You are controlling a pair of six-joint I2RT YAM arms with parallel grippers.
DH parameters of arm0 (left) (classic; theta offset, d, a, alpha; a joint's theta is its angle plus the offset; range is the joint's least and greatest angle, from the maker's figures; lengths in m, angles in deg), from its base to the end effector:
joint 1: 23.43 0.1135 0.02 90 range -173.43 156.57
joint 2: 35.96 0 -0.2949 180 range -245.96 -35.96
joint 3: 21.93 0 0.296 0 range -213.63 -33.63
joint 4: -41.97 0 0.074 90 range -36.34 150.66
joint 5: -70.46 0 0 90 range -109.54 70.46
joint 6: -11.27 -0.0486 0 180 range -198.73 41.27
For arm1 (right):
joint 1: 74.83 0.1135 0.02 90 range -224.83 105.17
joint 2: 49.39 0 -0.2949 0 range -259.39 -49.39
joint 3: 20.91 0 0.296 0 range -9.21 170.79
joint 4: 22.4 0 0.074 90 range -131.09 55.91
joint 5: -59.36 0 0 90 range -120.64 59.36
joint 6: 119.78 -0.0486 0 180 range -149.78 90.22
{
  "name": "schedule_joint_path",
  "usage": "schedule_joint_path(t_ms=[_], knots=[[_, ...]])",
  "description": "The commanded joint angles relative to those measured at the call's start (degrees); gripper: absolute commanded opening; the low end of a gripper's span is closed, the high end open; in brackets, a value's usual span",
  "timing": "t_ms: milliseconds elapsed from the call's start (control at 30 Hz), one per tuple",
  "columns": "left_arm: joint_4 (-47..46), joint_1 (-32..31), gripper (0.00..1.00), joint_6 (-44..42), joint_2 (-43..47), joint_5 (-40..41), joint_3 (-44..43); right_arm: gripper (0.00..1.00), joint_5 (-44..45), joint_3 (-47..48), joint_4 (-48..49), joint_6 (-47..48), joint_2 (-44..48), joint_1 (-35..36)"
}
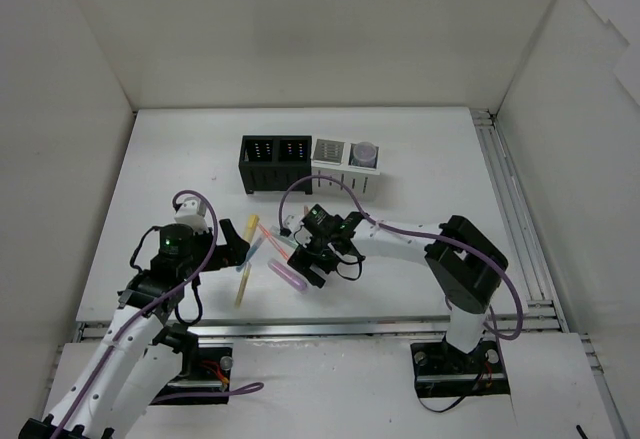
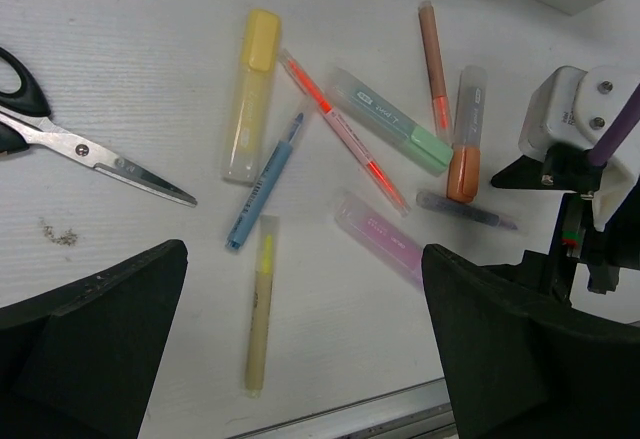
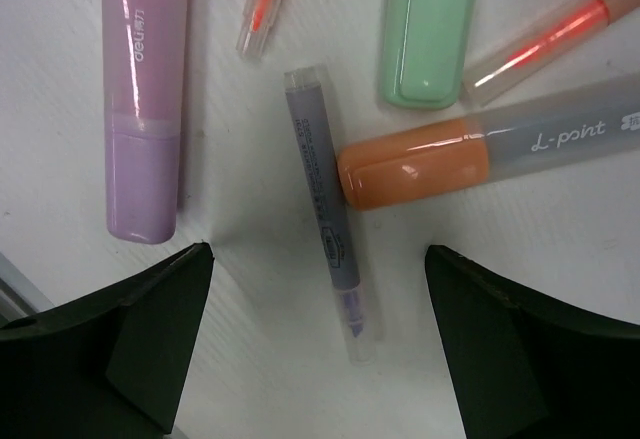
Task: Sort the stationery into containers
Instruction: Pick up the pen from the center of the board.
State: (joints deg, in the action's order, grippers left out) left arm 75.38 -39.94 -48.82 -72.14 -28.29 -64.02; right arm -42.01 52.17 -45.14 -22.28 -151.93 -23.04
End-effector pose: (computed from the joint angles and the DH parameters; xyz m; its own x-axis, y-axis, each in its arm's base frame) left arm 0.1749 -0.0596 0.2617 -0.5883 -0.3397 -0.7338 0.1349 0.8536 -0.5032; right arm 0.2500 0.3330 0.1597 -0.3743 -0.6823 -0.6280 -0.9016 0.4260 0.0744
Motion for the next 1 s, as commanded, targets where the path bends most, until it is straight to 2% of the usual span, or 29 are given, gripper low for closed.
schedule_joint_path(t_ms=[0,133,267,367,433,533,567,667,833,967], knots=[[-2.82,-0.36,0.99,-1.17,-0.82,-0.48,-0.63,0.84,-0.32,0.32,1.47,0.41,1.54,0.33],[-3.0,-0.36,0.99,-1.26,-0.82,-0.82,-0.54,0.84,1.88,-2.05,1.29,-1.26,4.27,0.59],[-3.34,-0.36,0.99,-1.52,-0.99,-0.83,-0.37,0.83,0.39,-4.69,2.61,-3.37,6.48,1.03],[-3.87,-0.36,1.0,-1.7,-1.61,-1.18,-0.46,0.77,3.73,-3.73,2.52,-3.73,4.81,1.3],[-3.7,-0.36,1.0,-1.7,-1.96,-1.09,-0.72,0.69,4.08,-2.68,2.35,-3.55,2.71,1.47],[-3.7,-0.36,0.99,-1.52,-2.22,-0.83,-0.37,0.47,5.22,-1.71,2.0,-3.29,1.29,2.35],[-4.05,-0.36,0.99,-1.52,-2.05,-0.65,-0.28,0.32,5.66,-1.53,1.91,-3.2,1.2,2.7],[-4.66,-0.36,0.99,-1.43,-1.79,-0.65,-0.02,0.16,6.72,-1.62,1.03,-2.33,2.78,3.4],[-4.66,-0.36,0.99,-1.52,-1.17,0.14,0.24,0.01,6.01,-1.45,-0.81,0.75,4.8,4.37],[-4.4,-0.36,0.99,-1.87,-1.08,0.32,0.07,0.0,5.84,-0.39,-3.8,3.47,4.63,5.16]])
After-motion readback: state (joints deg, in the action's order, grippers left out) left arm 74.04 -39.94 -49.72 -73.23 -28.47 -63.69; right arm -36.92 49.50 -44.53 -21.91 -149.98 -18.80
